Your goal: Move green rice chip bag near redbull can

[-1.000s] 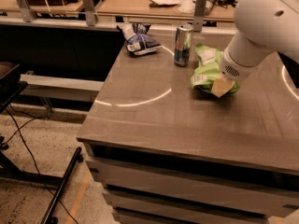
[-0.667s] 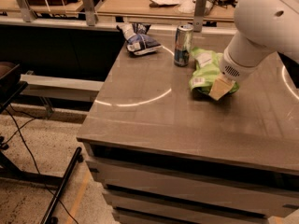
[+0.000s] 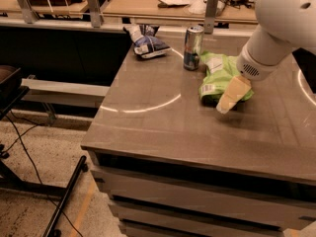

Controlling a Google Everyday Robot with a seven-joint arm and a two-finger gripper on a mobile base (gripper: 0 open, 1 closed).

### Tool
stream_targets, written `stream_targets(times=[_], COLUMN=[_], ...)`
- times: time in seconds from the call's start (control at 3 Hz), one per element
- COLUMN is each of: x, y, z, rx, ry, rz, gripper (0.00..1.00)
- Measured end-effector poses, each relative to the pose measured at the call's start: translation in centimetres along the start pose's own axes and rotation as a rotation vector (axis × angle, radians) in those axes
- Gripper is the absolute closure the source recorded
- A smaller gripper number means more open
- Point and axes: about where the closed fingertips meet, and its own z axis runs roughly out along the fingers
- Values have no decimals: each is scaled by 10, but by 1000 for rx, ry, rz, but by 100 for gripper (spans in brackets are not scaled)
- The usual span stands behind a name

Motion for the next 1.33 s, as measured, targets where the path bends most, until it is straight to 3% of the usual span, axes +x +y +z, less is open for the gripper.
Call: stream_targets(times=[0.67,1.0,1.33], x=[8,32,32], y=[-24,-51,-51], z=[-17,-43,-43], rx=[-21,-44,-44], ry=[-37,-77,-77], rz=[53,104,104], gripper=[0,0,0])
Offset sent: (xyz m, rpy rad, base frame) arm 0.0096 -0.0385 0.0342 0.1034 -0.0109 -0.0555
